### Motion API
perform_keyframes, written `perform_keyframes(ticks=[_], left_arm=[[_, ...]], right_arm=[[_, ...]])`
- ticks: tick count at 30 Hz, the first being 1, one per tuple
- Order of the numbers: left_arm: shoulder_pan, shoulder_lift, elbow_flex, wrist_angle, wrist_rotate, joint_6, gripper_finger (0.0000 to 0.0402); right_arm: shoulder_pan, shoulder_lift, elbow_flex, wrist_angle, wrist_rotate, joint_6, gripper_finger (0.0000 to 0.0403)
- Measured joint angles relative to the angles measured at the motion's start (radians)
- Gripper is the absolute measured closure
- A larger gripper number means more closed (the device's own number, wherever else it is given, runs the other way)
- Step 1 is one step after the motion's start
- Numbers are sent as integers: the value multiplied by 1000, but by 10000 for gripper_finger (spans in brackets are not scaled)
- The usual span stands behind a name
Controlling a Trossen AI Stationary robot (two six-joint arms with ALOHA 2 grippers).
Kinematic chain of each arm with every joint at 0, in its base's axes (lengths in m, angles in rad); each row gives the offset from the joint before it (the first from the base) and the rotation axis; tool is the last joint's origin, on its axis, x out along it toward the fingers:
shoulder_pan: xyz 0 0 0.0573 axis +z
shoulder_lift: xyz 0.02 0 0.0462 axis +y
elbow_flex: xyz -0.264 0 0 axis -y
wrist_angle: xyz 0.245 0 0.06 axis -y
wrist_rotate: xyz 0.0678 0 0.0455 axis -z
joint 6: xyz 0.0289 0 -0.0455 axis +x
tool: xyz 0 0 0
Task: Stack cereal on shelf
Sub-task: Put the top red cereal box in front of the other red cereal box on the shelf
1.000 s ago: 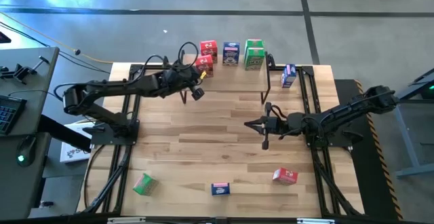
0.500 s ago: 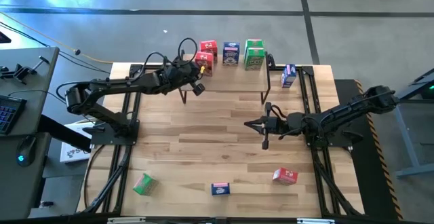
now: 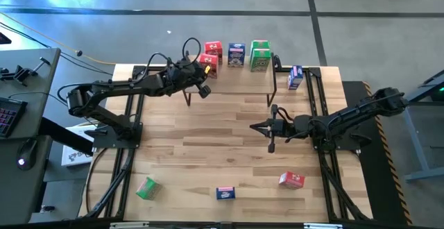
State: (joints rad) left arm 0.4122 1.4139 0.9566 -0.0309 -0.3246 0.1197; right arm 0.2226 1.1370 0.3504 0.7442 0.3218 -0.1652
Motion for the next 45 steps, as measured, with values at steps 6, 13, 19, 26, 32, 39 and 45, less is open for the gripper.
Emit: perform_keyframes(ticks=[6, 13, 19, 26, 32, 39, 45], left_arm=[[-17, -63, 0, -71, -72, 22, 401], [17, -111, 1, -228, -167, -71, 401], [43, -75, 1, -170, -146, -65, 401], [43, -46, 1, -117, -91, -63, 401], [31, -36, 1, -82, -60, -40, 401], [22, -55, 1, -149, -41, -37, 401], [-5, -72, 1, -184, 123, -21, 401]], right_arm=[[0, 0, 0, 0, 0, 0, 403], [0, 0, 0, -1, 0, 0, 403], [0, 0, 0, 0, 0, 0, 403], [0, 0, 0, 0, 0, 0, 403], [0, 0, 0, 0, 0, 0, 403], [0, 0, 0, -1, 0, 0, 403], [0, 0, 0, -1, 0, 0, 403]])
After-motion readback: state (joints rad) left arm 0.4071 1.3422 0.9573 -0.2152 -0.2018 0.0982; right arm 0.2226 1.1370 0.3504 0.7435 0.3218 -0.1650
